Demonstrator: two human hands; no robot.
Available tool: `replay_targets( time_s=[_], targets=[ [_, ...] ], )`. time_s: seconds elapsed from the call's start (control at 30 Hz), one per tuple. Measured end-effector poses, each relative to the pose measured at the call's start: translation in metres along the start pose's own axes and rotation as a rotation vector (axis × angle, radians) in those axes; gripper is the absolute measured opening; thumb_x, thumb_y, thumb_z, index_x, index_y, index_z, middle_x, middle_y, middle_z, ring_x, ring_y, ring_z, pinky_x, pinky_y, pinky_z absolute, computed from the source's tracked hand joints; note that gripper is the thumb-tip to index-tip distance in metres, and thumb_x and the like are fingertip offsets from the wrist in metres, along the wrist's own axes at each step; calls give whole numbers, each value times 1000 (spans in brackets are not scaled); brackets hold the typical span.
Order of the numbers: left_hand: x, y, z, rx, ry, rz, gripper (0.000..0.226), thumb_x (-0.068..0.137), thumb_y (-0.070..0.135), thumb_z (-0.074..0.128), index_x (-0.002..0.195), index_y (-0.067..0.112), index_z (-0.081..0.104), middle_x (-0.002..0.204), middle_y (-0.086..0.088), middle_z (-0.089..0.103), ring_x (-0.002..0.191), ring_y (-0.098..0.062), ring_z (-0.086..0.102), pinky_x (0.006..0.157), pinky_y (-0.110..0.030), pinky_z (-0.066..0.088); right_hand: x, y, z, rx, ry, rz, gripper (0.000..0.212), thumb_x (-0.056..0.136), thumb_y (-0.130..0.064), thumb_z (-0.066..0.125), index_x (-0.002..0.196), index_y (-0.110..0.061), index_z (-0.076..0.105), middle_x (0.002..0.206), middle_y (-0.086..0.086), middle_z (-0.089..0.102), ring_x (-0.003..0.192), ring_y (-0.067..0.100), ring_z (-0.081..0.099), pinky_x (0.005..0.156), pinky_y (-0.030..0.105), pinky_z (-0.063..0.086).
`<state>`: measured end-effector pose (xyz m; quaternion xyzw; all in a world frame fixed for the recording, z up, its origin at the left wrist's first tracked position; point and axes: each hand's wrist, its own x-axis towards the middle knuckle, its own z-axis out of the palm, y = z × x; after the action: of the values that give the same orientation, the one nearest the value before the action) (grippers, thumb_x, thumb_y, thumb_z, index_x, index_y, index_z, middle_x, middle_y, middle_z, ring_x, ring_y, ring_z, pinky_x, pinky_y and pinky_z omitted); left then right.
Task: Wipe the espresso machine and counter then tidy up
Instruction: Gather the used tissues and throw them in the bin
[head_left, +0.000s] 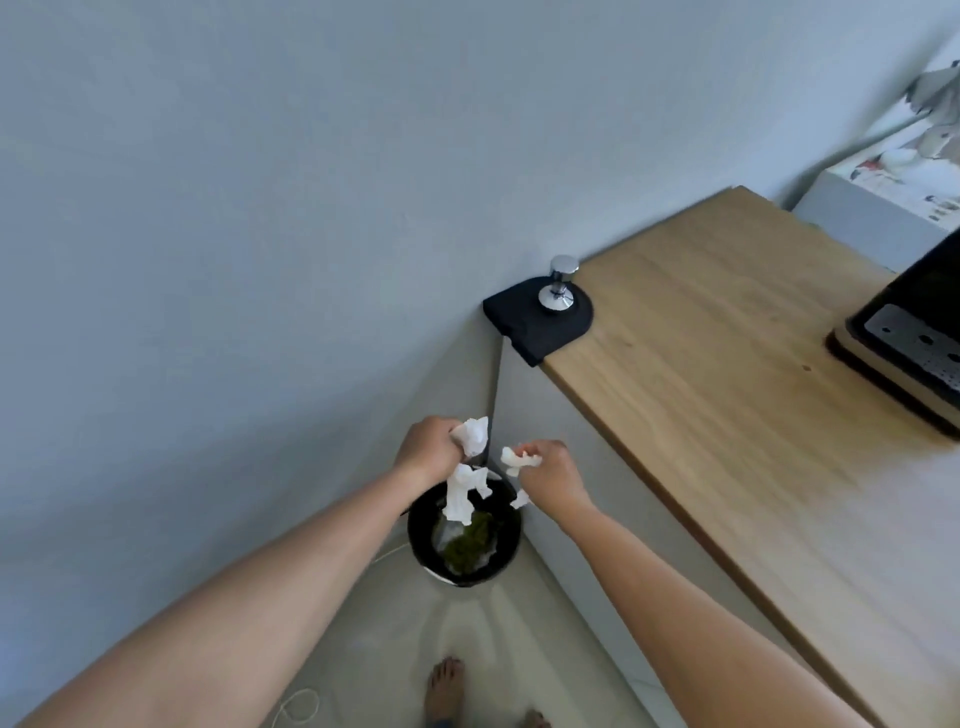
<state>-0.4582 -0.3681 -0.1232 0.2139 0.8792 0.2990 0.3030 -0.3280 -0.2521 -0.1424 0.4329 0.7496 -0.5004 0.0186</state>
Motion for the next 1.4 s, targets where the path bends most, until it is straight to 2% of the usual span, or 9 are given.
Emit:
replay_targets(
  time_s=[0.13, 0.33, 0.53, 0.67, 0.8, 0.93, 1.03, 1.3, 1.4],
  targets=[
    [25, -68, 32, -91, -5, -167, 13, 72, 9, 55, 73, 13, 68, 75, -1, 68, 71, -20, 63, 61, -28, 49, 37, 48, 43, 40, -40, 162, 35, 84, 4, 42, 99, -19, 63, 116, 8, 61, 102, 25, 60, 71, 23, 43],
    [80, -150, 101, -209, 31, -331, 16, 73, 10, 59, 79, 20, 70, 87, -5, 73, 82, -24, 69, 70, -29, 56, 108, 128, 110, 159, 29, 310, 38, 79, 9, 48, 105, -6, 71, 105, 12, 69, 98, 30, 66, 84, 33, 55],
    [131, -206, 172, -153, -20, -358, 21, 78, 12, 64, 97, 14, 71, 101, -6, 73, 95, -25, 66, 75, -26, 48, 157, 190, 164, 331, 50, 432, 32, 86, 9, 48, 105, -5, 69, 93, 11, 66, 81, 25, 62, 42, 11, 43],
    [158, -237, 207, -154, -45, -373, 39, 80, 10, 64, 119, 15, 64, 117, -7, 67, 107, -25, 62, 85, -26, 48, 188, 227, 195, 398, -10, 475, 45, 84, 1, 52, 124, -17, 63, 111, 5, 62, 101, 26, 61, 81, 32, 54],
    [176, -254, 224, -205, -96, -363, 53, 81, 14, 69, 132, 21, 56, 126, -2, 62, 112, -19, 58, 84, -18, 40, 206, 252, 210, 456, -61, 482, 51, 83, 0, 55, 128, -24, 62, 121, 5, 64, 105, 23, 63, 84, 33, 53],
    [184, -260, 227, -235, -78, -374, 45, 84, 15, 66, 128, 25, 60, 128, 0, 60, 116, -16, 56, 92, -18, 41, 212, 259, 210, 412, -13, 494, 44, 86, -1, 51, 125, -16, 64, 121, 7, 64, 112, 27, 60, 102, 43, 49],
    [181, -254, 221, -242, -60, -389, 34, 87, 14, 60, 121, 21, 66, 126, 0, 63, 115, -17, 58, 99, -22, 43, 207, 249, 204, 355, 12, 496, 35, 87, -2, 48, 108, -21, 69, 113, 5, 66, 107, 26, 61, 99, 45, 50],
    [136, -178, 156, -234, -23, -288, 24, 87, 20, 52, 92, 30, 72, 103, 5, 72, 95, -15, 66, 92, -30, 51, 163, 170, 157, 267, 68, 407, 36, 86, -4, 47, 112, -18, 69, 116, 4, 69, 104, 26, 64, 95, 45, 53],
    [110, -138, 124, -205, -3, -206, 23, 87, 20, 52, 87, 33, 71, 98, 5, 73, 93, -15, 67, 89, -31, 53, 130, 128, 129, 203, 53, 321, 37, 89, -4, 45, 113, -18, 68, 116, -1, 67, 100, 19, 63, 89, 32, 51]
  ],
)
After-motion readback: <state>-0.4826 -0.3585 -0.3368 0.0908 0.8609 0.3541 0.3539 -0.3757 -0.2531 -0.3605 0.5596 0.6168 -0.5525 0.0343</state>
